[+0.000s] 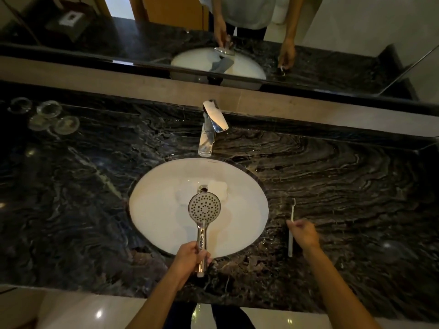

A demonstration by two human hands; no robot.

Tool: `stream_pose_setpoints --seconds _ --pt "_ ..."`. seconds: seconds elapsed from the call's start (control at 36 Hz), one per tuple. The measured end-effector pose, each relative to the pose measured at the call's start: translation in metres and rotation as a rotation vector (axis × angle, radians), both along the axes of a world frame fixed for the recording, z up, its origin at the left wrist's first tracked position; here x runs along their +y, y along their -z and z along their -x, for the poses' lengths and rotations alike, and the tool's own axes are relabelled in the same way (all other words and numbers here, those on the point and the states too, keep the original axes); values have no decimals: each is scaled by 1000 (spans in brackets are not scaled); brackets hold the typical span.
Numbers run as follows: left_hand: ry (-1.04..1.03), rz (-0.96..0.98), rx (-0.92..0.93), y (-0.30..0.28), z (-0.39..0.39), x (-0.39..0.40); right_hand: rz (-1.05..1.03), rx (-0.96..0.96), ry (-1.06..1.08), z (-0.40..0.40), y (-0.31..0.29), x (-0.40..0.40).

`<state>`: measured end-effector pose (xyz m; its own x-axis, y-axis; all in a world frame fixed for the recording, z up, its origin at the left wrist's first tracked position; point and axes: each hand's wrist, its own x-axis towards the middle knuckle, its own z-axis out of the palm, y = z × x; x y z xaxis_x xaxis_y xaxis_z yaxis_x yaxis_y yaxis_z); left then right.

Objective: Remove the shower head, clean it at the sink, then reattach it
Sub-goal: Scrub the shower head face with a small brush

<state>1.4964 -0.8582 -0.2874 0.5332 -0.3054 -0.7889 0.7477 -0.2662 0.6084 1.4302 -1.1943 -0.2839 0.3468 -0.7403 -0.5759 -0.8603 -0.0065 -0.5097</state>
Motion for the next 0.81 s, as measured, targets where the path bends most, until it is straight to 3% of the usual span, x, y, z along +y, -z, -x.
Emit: stream_pose_setpoints --seconds 0.17,0.25,0.42,0.64,0.81 --pt "14 -35 22 2 5 9 -278 -368 25 -15 -26 38" --pt "-26 -15 46 1 6 11 -403 -451 -32 -26 -37 59" --pt "-74 -20 72 -5 9 15 -533 -431 -170 -49 -37 97" --pt "-158 34 108 -9 16 21 -548 -361 -350 -71 -29 136" --pt "-191 59 117 -8 18 21 -364 -289 -522 -88 -17 158"
